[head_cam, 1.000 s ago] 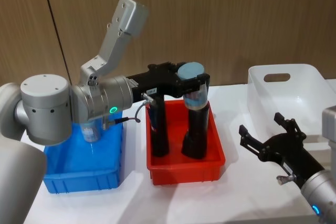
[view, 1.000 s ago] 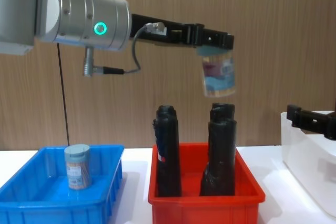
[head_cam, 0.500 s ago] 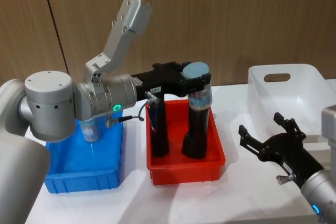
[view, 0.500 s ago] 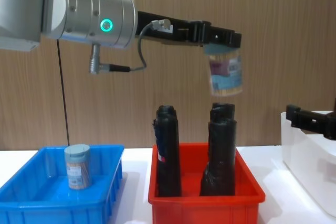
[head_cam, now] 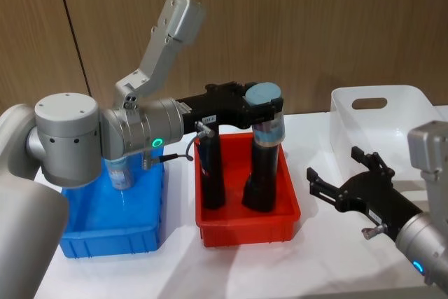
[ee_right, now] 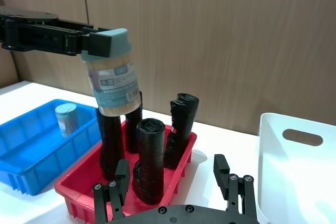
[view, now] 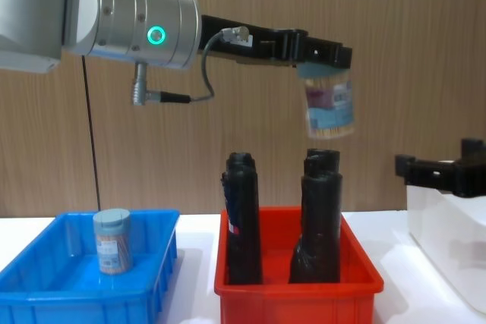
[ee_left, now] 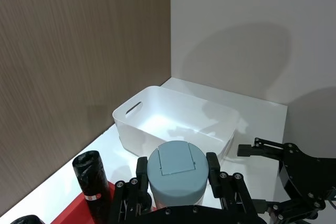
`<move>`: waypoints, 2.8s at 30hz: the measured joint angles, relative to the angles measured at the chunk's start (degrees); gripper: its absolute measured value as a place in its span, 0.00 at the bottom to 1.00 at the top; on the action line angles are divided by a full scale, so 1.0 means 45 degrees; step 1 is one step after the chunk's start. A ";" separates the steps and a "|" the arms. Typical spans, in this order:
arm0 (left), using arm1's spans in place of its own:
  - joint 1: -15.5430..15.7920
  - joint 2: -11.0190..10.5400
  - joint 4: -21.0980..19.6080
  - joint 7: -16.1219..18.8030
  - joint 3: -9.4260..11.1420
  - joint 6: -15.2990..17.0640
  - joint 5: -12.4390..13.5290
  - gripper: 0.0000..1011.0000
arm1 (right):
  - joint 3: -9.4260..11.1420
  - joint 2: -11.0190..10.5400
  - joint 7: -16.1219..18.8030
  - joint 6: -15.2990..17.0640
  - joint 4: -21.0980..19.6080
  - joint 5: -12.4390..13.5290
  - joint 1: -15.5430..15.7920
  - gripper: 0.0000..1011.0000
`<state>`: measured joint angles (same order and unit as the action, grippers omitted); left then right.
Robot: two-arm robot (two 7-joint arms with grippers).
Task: Pick the cotton swabs from the blue box and place them into the white box.
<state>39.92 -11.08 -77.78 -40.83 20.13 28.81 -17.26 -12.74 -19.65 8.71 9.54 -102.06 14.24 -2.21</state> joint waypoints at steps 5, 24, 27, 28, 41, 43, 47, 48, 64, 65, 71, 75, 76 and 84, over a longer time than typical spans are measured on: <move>0.0007 0.0004 0.0009 -0.0011 0.0007 0.0006 0.0000 0.66 | -0.0011 0.0040 0.0406 0.0540 0.0021 -0.0193 -0.0341 0.99; 0.0026 0.0017 0.0028 -0.0032 0.0010 0.0010 0.0000 0.66 | -0.0092 0.0447 0.1574 0.1842 0.0400 -0.0401 -0.1601 0.99; 0.0028 0.0017 0.0029 -0.0032 0.0010 0.0010 0.0001 0.66 | -0.0111 0.0531 0.1694 0.1930 0.0469 -0.0332 -0.1763 0.99; 0.0028 0.0017 0.0029 -0.0032 0.0010 0.0009 0.0000 0.66 | -0.0116 0.0559 0.1730 0.1961 0.0494 -0.0317 -0.1813 0.99; 0.0028 0.0017 0.0029 -0.0032 0.0010 0.0009 0.0001 0.66 | -0.0264 0.0934 0.2136 0.2254 0.0830 -0.0204 -0.2406 0.99; 0.0027 0.0017 0.0028 -0.0032 0.0010 0.0009 0.0001 0.66 | -0.0315 0.1030 0.2212 0.2293 0.0929 -0.0207 -0.2541 0.99; 0.0027 0.0016 0.0028 -0.0031 0.0009 0.0009 0.0000 0.66 | -0.0365 0.1113 0.2278 0.2322 0.1023 -0.0227 -0.2656 0.99; 0.0027 0.0017 0.0028 -0.0031 0.0010 0.0009 0.0001 0.66 | -0.0381 0.1142 0.2289 0.2325 0.1058 -0.0234 -0.2694 0.99; 0.0027 0.0017 0.0028 -0.0031 0.0010 0.0008 0.0001 0.66 | -0.0655 0.1548 0.2481 0.2239 0.1629 -0.0633 -0.3257 0.99; 0.0027 0.0016 0.0028 -0.0030 0.0009 0.0008 0.0001 0.66 | -0.0672 0.1579 0.2484 0.2211 0.1679 -0.0670 -0.3302 0.99; 0.0027 0.0016 0.0028 -0.0030 0.0010 0.0008 0.0001 0.66 | -0.0724 0.1693 0.2477 0.2057 0.1907 -0.0820 -0.3492 0.99; 0.0027 0.0016 0.0027 -0.0030 0.0010 0.0008 0.0001 0.66 | -0.0746 0.1756 0.2460 0.1968 0.2068 -0.0883 -0.3615 0.99; 0.0027 0.0016 0.0028 -0.0030 0.0010 0.0009 0.0001 0.66 | -0.0748 0.1767 0.2457 0.1950 0.2099 -0.0903 -0.3638 0.99; 0.0026 0.0016 0.0028 -0.0031 0.0010 0.0008 0.0001 0.66 | -0.0782 0.1869 0.2453 0.1812 0.2408 -0.1002 -0.3858 0.99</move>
<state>40.04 -11.00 -77.65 -40.96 20.18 28.85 -17.25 -16.26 -11.24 19.75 17.69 -91.22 9.73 -19.57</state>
